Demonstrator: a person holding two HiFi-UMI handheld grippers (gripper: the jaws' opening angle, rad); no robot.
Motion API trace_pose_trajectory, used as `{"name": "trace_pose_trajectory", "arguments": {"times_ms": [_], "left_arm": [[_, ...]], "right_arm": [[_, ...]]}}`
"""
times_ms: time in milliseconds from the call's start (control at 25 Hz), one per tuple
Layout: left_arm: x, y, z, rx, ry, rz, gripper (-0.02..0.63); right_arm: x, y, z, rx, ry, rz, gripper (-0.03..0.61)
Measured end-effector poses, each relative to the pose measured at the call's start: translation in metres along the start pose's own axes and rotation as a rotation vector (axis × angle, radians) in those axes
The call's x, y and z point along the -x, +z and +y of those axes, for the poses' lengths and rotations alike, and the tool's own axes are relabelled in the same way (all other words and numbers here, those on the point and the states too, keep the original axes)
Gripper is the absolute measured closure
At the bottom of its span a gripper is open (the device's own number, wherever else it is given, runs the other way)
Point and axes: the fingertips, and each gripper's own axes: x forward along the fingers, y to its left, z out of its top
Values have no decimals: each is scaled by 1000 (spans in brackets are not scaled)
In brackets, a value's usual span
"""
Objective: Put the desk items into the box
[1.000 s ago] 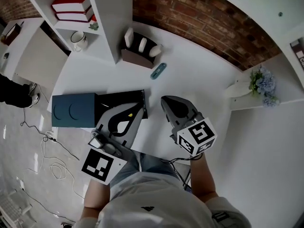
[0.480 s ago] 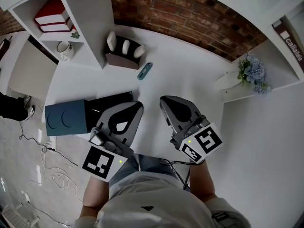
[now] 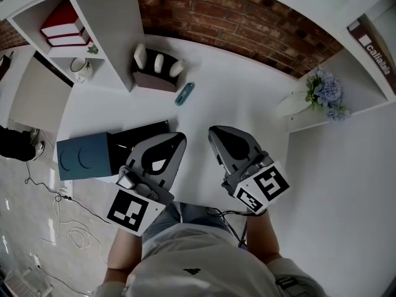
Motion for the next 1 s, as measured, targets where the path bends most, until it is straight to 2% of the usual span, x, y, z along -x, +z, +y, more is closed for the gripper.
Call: {"name": "trace_pose_trajectory", "arguments": {"times_ms": [680,1000], "left_arm": [[-11,12,1,-17,111,-28,601],[-15,5,-4,-24,123,0,601]], "right_arm": [[-5,7,-16,4,88,-24,569],[-6,4,-18,-27,111,-38,569]]}}
